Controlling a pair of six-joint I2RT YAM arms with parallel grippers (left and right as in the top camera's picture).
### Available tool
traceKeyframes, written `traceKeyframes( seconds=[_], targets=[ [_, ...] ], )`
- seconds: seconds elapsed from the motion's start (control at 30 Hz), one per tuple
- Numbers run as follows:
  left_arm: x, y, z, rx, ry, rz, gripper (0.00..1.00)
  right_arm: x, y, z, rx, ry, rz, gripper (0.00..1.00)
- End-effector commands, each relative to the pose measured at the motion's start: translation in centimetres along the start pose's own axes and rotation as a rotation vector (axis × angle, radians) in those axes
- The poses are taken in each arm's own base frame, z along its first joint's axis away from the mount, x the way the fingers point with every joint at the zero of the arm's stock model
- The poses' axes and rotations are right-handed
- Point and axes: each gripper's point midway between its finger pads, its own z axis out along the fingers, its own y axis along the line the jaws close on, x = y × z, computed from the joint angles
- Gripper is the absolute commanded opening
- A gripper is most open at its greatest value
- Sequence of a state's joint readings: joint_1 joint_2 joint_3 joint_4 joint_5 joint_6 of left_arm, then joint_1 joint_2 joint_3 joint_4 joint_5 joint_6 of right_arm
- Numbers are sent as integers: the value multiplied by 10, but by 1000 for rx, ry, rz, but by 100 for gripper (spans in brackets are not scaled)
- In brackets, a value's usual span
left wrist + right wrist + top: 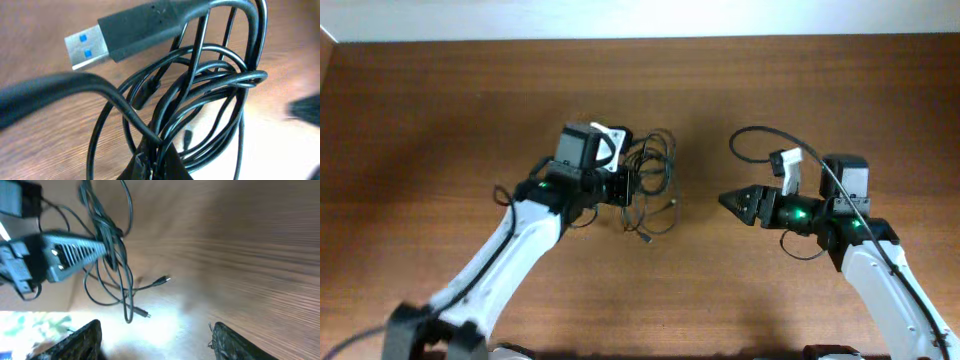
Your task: Untangle cables
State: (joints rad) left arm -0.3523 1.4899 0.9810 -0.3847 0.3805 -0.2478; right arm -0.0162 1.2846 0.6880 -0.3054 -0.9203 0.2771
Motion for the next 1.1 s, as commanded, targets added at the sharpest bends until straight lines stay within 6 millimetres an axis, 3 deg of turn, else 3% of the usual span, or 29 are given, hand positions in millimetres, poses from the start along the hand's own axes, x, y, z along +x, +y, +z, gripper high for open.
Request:
traceKeyframes(
  seconds=[0.0, 0.07, 0.13, 0.23, 0.3, 0.4, 0.43, 0.47, 0.5, 0.6, 0.67, 0.73, 0.77, 0.8, 0.83, 0.9, 0.97, 1.0, 1.07],
  targets=[
    [-14, -39, -25, 166, -48, 101, 0, 14, 35, 13, -133, 75, -43, 70],
    [-8, -52, -27, 246, -22, 102, 0, 17, 55, 24, -181, 89, -121, 70],
    [-6, -52, -27, 248, -12, 96, 0, 12, 76, 32, -236, 67, -203, 66],
    [1, -60, -30, 303, 20, 87, 0, -8, 68, 41, -130, -27, -219, 66],
    [6, -72, -34, 378, 41, 87, 0, -16, 80, 41, -160, -62, -251, 65],
    [14, -72, -34, 383, 64, 136, 0, -28, 94, 39, -204, -113, -254, 47],
    [18, -71, -34, 382, 76, 142, 0, -30, 96, 38, -210, -120, -256, 35],
    [20, -70, -34, 380, 82, 157, 0, -27, 99, 38, -234, -103, -257, 16],
    [20, -68, -33, 365, 81, 174, 0, -23, 103, 37, -261, -83, -261, 6],
    [19, -45, -27, 231, 74, 176, 0, -19, 126, 29, -375, -52, -259, 4],
    [14, -25, -23, 110, 59, 178, 13, -30, 142, 22, -434, -92, -265, 4],
    [15, -20, -22, 82, 61, 176, 47, -42, 145, 20, -424, -140, -227, 4],
    [15, -21, -23, 83, 61, 174, 68, -46, 139, 22, -394, -155, -187, 4],
    [14, -20, -23, 83, 59, 158, 82, -48, 131, 25, -359, -164, -149, 4],
    [8, -16, -24, 75, 42, 56, 96, -49, 117, 30, -294, -174, -87, 4],
    [0, -2, -29, 54, 18, -139, 97, -52, 98, 34, -211, -195, 16, 4],
    [-5, 5, -37, 109, 18, -376, 84, -58, 84, 36, -150, -233, 118, 4],
    [-8, 3, -45, 186, 44, -599, 84, -64, 78, 35, -124, -263, 154, 4],
    [-7, -2, -51, 243, 101, -847, 76, -69, 72, 34, -97, -301, 203, 4]
  ],
)
